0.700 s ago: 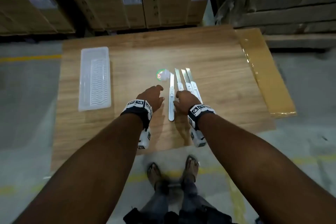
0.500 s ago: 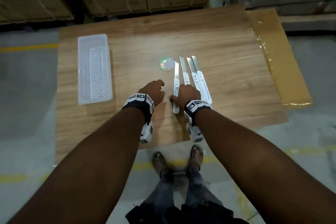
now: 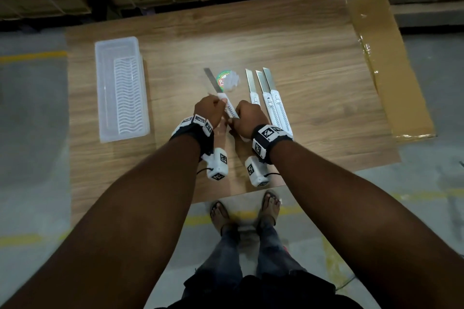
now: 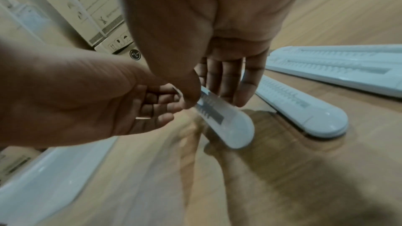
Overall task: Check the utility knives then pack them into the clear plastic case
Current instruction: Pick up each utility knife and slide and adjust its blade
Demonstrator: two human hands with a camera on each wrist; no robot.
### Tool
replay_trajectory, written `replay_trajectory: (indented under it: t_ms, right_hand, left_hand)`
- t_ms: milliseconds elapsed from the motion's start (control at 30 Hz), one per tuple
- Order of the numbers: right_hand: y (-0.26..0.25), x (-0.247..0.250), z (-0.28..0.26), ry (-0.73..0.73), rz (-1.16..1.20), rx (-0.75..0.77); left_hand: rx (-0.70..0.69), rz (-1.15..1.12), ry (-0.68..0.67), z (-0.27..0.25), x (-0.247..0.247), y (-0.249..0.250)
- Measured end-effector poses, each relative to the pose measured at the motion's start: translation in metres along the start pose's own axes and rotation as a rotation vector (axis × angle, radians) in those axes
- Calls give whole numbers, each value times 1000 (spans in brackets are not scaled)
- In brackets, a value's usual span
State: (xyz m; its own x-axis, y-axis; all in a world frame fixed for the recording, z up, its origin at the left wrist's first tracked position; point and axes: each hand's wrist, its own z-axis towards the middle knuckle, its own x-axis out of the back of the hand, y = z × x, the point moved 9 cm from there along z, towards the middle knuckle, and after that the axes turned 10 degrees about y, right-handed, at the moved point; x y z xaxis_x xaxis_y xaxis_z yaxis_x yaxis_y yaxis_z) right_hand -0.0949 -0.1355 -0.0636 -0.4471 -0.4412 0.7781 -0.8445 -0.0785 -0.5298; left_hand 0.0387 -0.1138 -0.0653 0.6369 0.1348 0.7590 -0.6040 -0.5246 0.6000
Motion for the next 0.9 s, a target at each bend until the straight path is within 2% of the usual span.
replay_trajectory:
  t_ms: [133, 267, 367, 433, 567, 700, 900]
  right_hand:
    - [-12, 26, 2, 53, 194, 24]
    - [-32, 58, -2, 80, 265, 68]
    - [-44, 75, -4, 65, 437, 34]
    - [-54, 95, -7, 105, 527, 23]
    - [-68, 129, -13, 172, 554, 61]
    - [-81, 152, -20, 200, 566, 115]
    - [-93, 169, -28, 186, 594, 182]
  left_hand:
    - [133, -438, 88, 7, 26, 13]
    - [117, -598, 117, 7, 57, 43]
    - [91, -638, 131, 8, 80, 60]
    - [51, -653, 135, 5, 97, 76]
    - [-5, -684, 113, -4, 116, 99]
    - [-59, -695, 152, -13, 137, 118]
    - [-96, -717, 188, -25, 152, 133]
